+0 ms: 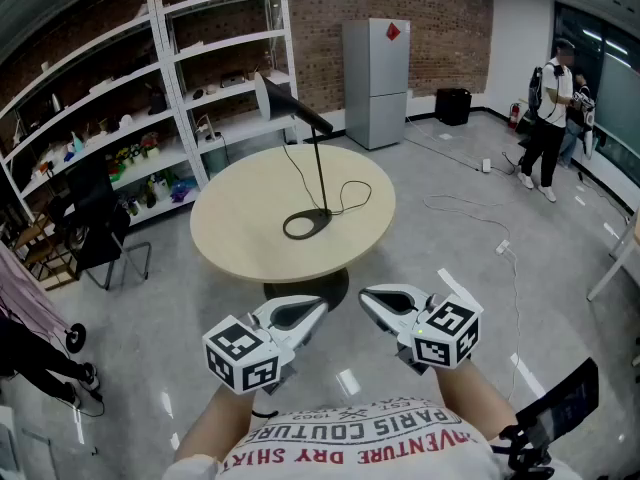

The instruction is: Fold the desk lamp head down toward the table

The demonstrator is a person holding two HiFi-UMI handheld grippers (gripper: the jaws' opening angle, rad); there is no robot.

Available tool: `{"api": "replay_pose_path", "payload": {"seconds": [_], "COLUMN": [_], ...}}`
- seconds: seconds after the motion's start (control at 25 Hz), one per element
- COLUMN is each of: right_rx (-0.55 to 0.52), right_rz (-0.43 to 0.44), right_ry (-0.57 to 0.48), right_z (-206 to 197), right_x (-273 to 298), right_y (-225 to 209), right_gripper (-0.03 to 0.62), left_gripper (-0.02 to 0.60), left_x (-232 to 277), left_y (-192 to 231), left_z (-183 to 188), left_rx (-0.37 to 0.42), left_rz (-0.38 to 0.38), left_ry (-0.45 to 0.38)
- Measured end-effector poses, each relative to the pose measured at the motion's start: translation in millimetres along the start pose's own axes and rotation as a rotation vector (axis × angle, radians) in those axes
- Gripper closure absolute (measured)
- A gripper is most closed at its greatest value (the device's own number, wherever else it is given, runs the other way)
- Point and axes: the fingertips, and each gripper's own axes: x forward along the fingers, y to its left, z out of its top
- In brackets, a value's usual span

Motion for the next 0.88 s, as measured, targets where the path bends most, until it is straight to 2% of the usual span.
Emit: {"api": "replay_pose_path", "payload": {"seconds": [0.24, 0.48, 0.88], "right_rx": [0.003, 0.055, 0.05], "right_rz": [0.002, 0.015, 0.03], "right_ry": [-0.01, -0.036, -0.028], "right_z": [1.0, 0.0, -2.0], "right_x": [-9.2, -17.6, -29.0], "right_y": [-0.4, -0.1, 4.6], "right_gripper": [0.594, 0.594, 0.592], "left_gripper": [0.58, 0.58, 0.58], "left_x": [5.7, 5.5, 11.0], "left_y": [-9.2, -17.9, -29.2], "left_z": [0.4, 0.3, -3.6], "left_rx": [0.008, 0.01, -0.01], "left_rz": [0.001, 0.004, 0.008], "left_ry": [0.006, 0.006, 0.013]}}
